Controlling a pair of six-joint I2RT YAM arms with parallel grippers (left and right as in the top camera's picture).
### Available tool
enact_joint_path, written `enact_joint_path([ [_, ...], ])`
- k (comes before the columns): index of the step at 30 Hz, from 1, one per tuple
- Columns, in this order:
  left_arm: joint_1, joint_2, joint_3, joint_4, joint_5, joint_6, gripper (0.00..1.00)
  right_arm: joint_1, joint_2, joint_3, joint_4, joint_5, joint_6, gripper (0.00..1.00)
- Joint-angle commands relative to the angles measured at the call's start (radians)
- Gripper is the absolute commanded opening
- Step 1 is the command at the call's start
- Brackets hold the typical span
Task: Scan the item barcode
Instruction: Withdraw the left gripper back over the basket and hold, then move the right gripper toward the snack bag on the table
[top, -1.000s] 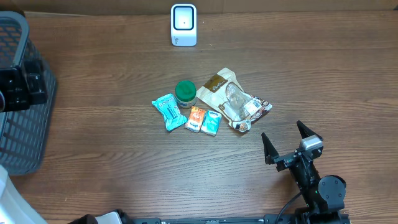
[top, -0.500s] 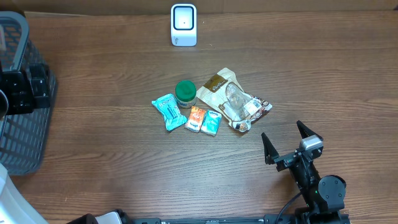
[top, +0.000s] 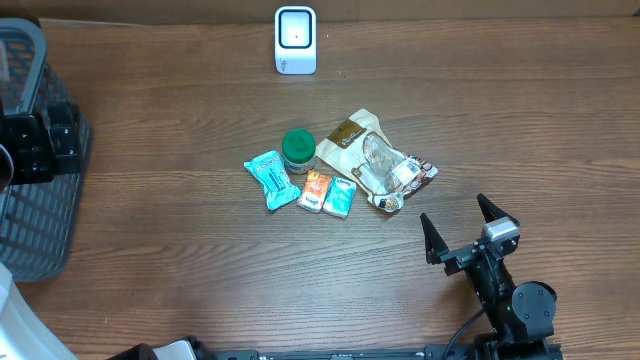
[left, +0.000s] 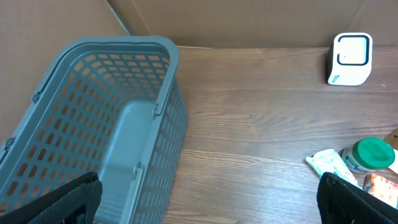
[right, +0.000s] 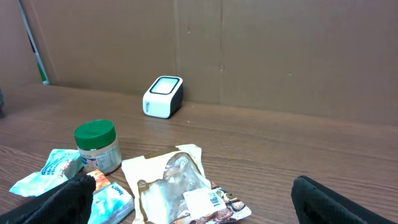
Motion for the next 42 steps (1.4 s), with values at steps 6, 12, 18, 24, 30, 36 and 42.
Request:
enact_joint_path([
  [6,0.004,0.002,0.002,-0.002,0.018,0.016,1.00,0.004,-0.012,-0.011,0.005,0.008,0.002,1.00],
  [12,0.004,0.003,0.002,-0.002,0.018,0.016,0.99,0.004,-0.012,-0.011,0.005,0.008,0.002,1.00],
  [18,0.004,0.003,0.002,-0.002,0.018,0.016,1.00,0.004,-0.012,-0.011,0.005,0.008,0.002,1.00],
  [24,0.004,0.003,0.002,-0.002,0.018,0.016,1.00,0.004,-0.012,-0.011,0.005,0.009,0.002,1.00],
  [30,0.004,0.003,0.002,-0.002,0.018,0.016,1.00,0.004,-0.012,-0.011,0.005,0.008,0.002,1.00],
  [36,0.004,0.003,0.002,-0.002,0.018,0.016,1.00,0.004,-0.012,-0.011,0.005,0.009,0.002,1.00],
  [42,0.004,0.003,0.002,-0.002,0.018,0.016,1.00,0.004,-0.012,-0.011,0.010,-0.037,0.003,1.00],
])
